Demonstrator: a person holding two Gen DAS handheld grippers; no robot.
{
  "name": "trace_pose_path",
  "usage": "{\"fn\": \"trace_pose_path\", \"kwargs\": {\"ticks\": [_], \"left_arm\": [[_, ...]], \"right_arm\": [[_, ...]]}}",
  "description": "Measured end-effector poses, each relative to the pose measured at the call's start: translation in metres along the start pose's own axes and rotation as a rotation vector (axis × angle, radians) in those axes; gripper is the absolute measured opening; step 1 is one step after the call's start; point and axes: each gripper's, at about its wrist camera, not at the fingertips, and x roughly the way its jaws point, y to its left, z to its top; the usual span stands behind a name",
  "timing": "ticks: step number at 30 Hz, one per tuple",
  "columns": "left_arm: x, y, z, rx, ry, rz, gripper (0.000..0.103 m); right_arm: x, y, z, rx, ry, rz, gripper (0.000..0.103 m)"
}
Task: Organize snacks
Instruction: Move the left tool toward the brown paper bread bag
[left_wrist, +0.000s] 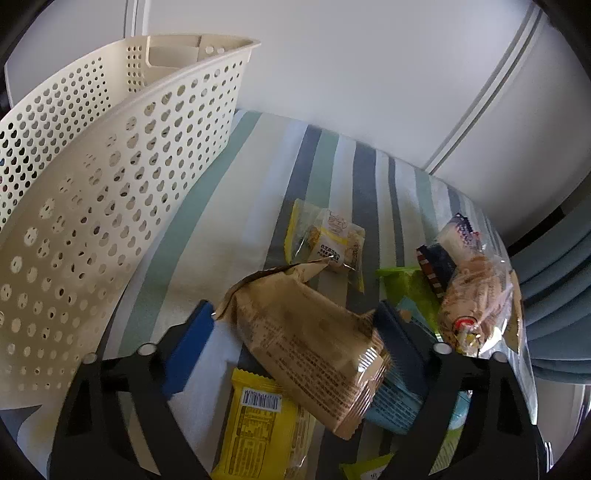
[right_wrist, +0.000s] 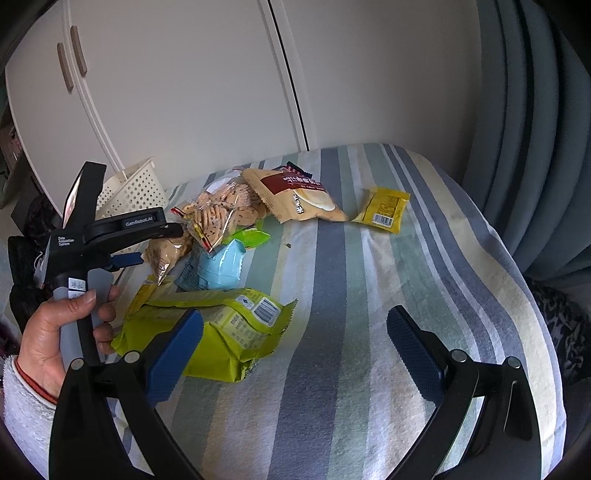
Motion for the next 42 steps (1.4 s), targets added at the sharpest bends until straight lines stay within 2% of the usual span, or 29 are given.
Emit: {"fn": "trace_pose_path", "kwargs": {"ticks": [1,5,6,7,10,17,23,28,29,30,33,37,39,41,42], "left_arm": [[-0.005,0.001,-0.003,0.009,-0.010,-0.009,0.071],[-0.018,0.004,-0.009,0.023,-0.034,-0.026,0.060],[-0.023,0.004,-0.010,0.027,-0.045,-0.042,0.044],[-0.027,0.005,-0.011,0.025,-0.050,-0.043,0.038],[-0.038,0.009,-0.012,0.013,-0.064,-0.056,0.034],[-0.048,0.012,-0.003,-0.007,-0.085,-0.103,0.031],[-0.090,0.000,-0.003,0.039,-0.190,-0.113,0.031],[-0.110,-0.005,-0.001,0.052,-0.239,-0.120,0.031],[-0.118,-0.005,-0.001,0.055,-0.260,-0.115,0.030],[-0.123,-0.005,0.000,0.058,-0.275,-0.110,0.024],[-0.145,-0.003,0.003,0.060,-0.339,-0.091,0.023],[-0.168,0.013,0.012,0.033,-0.403,-0.067,0.023],[-0.172,0.024,0.016,0.008,-0.397,-0.086,0.023],[-0.169,0.031,0.021,-0.005,-0.354,-0.125,0.029],[-0.166,0.031,0.021,-0.010,-0.340,-0.133,0.046]], "right_arm": [[0.001,0.000,0.000,0.001,0.000,-0.004,0.098],[0.002,-0.001,0.000,0.007,0.001,-0.017,0.098],[0.002,-0.001,0.001,0.007,0.000,-0.021,0.098],[0.002,-0.002,0.000,0.007,-0.001,-0.024,0.098],[0.002,-0.001,0.000,0.006,-0.003,-0.034,0.098],[0.004,-0.001,0.000,0.007,0.002,-0.048,0.098],[0.005,-0.003,0.000,0.014,0.002,-0.049,0.098],[0.004,-0.003,0.000,0.013,0.002,-0.046,0.098],[0.004,-0.004,0.001,0.019,0.000,-0.046,0.098],[0.003,-0.005,0.001,0.024,-0.004,-0.047,0.098],[0.000,-0.005,0.010,0.025,-0.015,-0.055,0.098],[-0.002,0.005,0.033,0.030,-0.023,-0.002,0.098],[0.002,0.015,0.047,0.030,-0.013,0.042,0.098],[0.009,0.025,0.058,0.029,0.005,0.080,0.098],[0.015,0.031,0.064,0.031,0.022,0.104,0.098]]}}
